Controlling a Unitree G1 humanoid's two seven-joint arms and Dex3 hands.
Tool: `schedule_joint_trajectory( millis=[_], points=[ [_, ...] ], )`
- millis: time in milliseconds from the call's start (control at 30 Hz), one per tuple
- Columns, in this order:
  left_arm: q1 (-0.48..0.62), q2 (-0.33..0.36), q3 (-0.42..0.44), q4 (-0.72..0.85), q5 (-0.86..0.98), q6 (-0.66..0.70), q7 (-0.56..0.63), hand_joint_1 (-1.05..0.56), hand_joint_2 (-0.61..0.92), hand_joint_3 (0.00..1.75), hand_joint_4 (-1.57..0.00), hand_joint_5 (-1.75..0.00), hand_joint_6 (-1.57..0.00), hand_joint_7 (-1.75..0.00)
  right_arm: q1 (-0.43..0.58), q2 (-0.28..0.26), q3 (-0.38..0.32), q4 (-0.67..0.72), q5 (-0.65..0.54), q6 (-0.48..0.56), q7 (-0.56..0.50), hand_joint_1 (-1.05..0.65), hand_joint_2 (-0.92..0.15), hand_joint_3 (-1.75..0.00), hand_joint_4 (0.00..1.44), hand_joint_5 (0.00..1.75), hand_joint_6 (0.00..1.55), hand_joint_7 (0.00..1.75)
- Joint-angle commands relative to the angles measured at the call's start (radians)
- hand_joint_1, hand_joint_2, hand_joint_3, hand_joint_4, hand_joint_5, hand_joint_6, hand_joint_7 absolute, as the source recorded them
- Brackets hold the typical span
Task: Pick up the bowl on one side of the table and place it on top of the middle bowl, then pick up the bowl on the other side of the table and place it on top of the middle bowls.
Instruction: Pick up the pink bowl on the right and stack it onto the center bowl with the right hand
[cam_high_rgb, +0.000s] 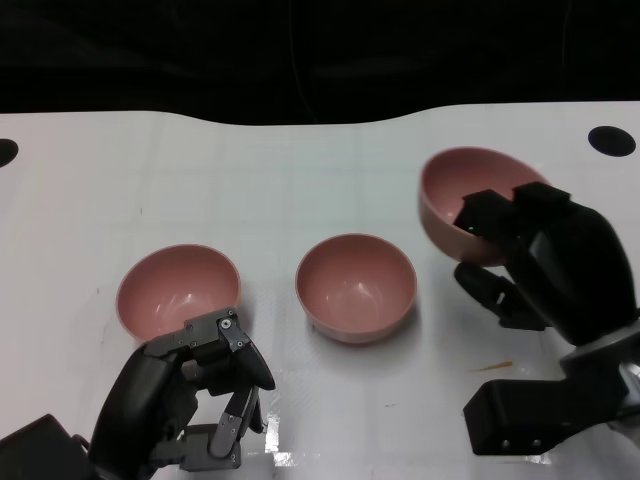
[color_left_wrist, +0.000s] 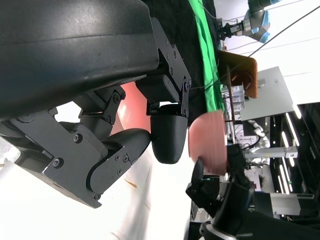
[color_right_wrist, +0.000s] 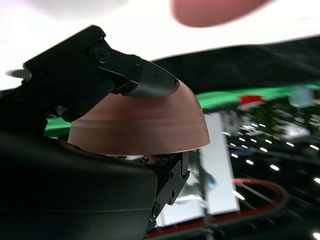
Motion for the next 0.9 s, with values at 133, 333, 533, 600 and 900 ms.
schedule_joint_trajectory(
  millis=[133,333,533,600,900],
  points=[
    [-0.001,0.007,0.003,-0.003,0.002,-0.015,0.007,-0.21,0.42,1.3,-0.81,-1.72,-0.79,-1.46,-0.051,0.035,0.055,0.009,-0.002,-0.067,0.04,-0.15,-0.18,-1.46,1.02,1.75,0.78,1.74],
    [0.0,0.005,-0.002,-0.004,0.005,-0.017,0.007,-0.23,0.42,1.28,-0.82,-1.72,-0.8,-1.45,-0.12,0.068,0.133,0.111,-0.072,-0.1,0.0,-0.11,-0.22,-1.19,0.99,1.75,0.77,1.75],
    [0.001,0.0,-0.008,-0.003,0.015,-0.032,0.01,-0.24,0.41,1.28,-0.82,-1.72,-0.81,-1.44,-0.194,0.109,0.211,0.266,-0.155,-0.093,-0.067,-0.14,-0.28,-1.21,0.99,1.75,0.78,1.75],
    [0.002,-0.001,-0.009,-0.003,0.014,-0.032,0.009,-0.24,0.42,1.27,-0.83,-1.72,-0.81,-1.43,-0.214,0.121,0.231,0.31,-0.169,-0.083,-0.07,-0.14,-0.29,-1.23,0.98,1.75,0.78,1.75],
    [0.004,-0.002,-0.017,-0.001,0.019,-0.046,0.008,-0.25,0.42,1.27,-0.83,-1.73,-0.83,-1.42,-0.281,0.161,0.306,0.476,-0.189,-0.04,-0.075,-0.22,-0.52,-0.78,0.88,1.6,0.78,1.33]
  ],
)
